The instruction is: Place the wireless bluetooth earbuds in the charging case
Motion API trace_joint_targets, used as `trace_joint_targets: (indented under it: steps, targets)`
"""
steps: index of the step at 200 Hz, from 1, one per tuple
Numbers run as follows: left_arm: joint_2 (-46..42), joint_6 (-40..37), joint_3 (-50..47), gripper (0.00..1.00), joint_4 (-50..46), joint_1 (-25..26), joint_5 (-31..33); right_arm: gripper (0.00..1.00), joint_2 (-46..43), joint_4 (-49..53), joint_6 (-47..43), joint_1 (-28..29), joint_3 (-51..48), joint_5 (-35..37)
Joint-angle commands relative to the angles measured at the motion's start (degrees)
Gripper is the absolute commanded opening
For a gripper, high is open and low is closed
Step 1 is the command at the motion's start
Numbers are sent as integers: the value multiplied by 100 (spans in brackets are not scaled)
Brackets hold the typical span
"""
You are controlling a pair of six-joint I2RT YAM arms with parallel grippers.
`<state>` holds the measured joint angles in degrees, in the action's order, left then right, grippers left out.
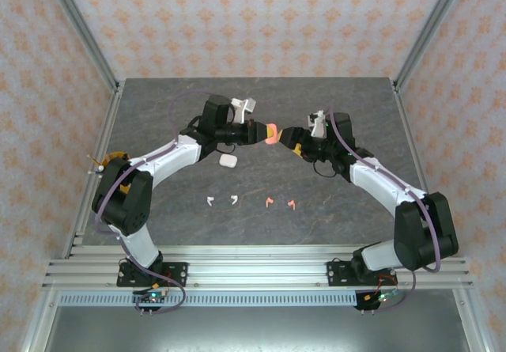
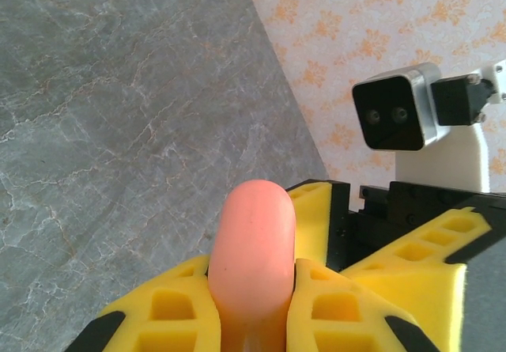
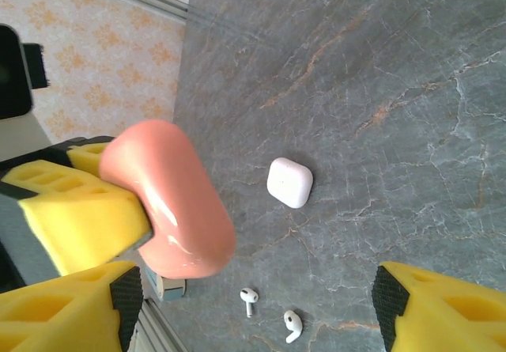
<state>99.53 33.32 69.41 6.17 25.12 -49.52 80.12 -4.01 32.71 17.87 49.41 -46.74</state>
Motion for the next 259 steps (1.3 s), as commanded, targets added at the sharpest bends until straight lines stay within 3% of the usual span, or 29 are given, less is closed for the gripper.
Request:
trace_joint_targets:
  steps: [1, 144, 199, 232, 259]
  targets:
    - [67, -1, 214, 0, -19, 53, -172, 77, 83, -273, -78, 43, 174, 13]
    - [-508, -30, 313, 0, -96, 141, -446, 70, 1281, -465, 275, -115, 317, 632]
    - [-549, -238, 226, 0, -297, 142, -468, 70, 172, 244, -178, -364, -59, 461]
    - [-486, -385, 293, 0, -384, 142, -610, 69, -552, 378, -394, -538, -290, -80]
    - [-392, -308, 382, 0, -290, 142, -734, 62, -616, 96, -329, -530, -264, -566]
